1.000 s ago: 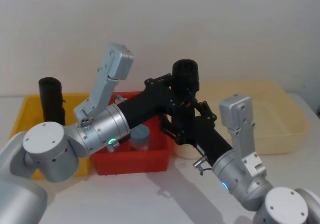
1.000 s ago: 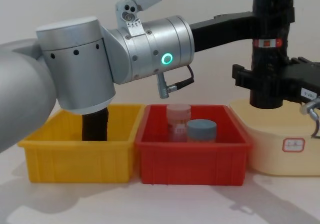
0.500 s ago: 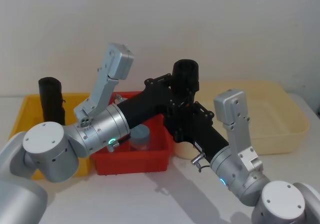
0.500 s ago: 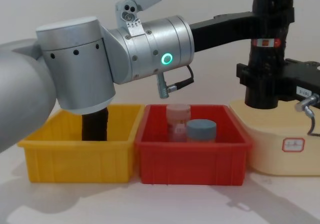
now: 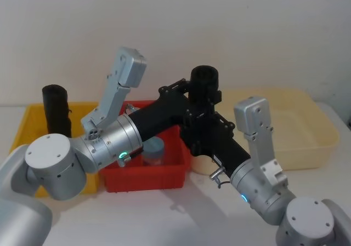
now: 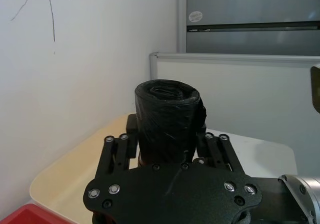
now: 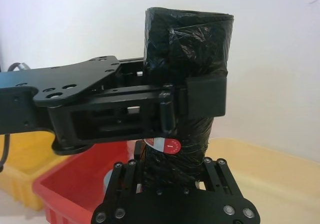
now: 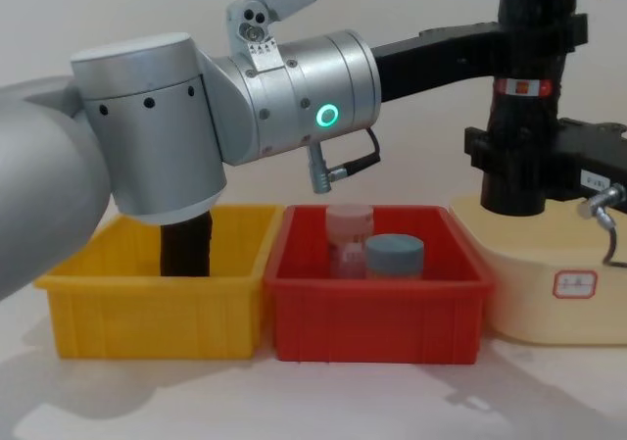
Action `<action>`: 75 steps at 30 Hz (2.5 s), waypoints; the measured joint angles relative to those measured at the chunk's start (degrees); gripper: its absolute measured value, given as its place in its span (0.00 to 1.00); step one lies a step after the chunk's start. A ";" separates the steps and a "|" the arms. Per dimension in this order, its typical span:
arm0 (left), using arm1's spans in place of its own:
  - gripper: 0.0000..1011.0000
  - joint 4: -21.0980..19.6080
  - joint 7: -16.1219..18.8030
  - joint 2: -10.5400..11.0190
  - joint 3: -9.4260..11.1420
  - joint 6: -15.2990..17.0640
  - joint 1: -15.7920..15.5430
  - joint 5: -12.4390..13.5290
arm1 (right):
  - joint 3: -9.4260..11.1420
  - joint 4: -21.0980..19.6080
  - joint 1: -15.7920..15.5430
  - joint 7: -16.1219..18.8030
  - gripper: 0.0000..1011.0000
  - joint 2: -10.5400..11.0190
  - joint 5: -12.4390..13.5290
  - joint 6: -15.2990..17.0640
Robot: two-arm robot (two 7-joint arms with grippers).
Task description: Pick up the garbage bag with the one hand and transfer it to the other hand.
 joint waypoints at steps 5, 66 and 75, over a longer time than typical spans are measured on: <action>0.76 0.00 0.00 0.00 0.00 0.00 0.00 0.00 | 0.60 0.00 0.25 0.00 0.55 -0.26 -0.04 0.49; 0.99 0.00 0.01 0.01 -0.01 0.01 -0.01 0.01 | 10.30 13.80 18.19 -8.39 0.99 1.40 -5.72 17.69; 0.99 -1.81 1.65 0.92 -0.41 -0.10 1.13 0.20 | 9.84 9.84 16.83 -6.65 0.99 1.06 -5.55 17.22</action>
